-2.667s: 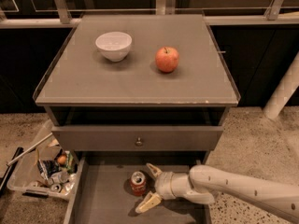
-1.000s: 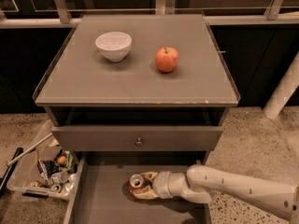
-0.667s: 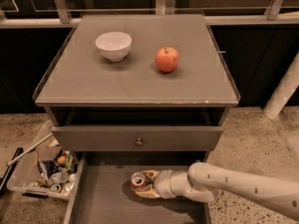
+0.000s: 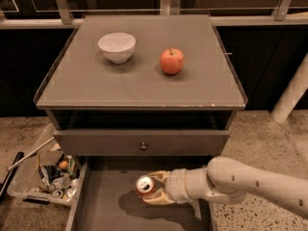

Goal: Pick coke can from middle drawer and place on counter

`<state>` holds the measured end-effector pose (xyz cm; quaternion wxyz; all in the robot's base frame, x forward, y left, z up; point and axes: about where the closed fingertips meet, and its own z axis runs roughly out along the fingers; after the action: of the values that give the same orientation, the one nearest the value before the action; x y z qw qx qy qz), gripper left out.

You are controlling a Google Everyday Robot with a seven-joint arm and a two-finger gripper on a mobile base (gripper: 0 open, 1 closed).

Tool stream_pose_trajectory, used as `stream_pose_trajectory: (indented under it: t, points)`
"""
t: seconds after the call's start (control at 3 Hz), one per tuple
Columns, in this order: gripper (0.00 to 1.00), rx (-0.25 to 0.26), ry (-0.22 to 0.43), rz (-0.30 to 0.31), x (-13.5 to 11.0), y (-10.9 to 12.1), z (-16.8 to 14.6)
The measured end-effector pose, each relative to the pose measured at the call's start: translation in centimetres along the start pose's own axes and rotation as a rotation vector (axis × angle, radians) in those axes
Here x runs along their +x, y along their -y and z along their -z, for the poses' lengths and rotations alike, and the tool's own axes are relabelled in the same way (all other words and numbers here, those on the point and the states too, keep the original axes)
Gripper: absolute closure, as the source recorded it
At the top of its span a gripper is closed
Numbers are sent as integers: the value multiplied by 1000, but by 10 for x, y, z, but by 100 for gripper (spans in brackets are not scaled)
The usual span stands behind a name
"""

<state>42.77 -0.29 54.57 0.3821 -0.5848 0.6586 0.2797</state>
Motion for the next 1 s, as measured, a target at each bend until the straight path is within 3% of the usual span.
stream_pose_trajectory:
  t: [0.67, 1.0]
  points:
    - [100, 46, -16, 134, -91, 10, 84]
    - [100, 68, -73, 180, -141, 28, 120]
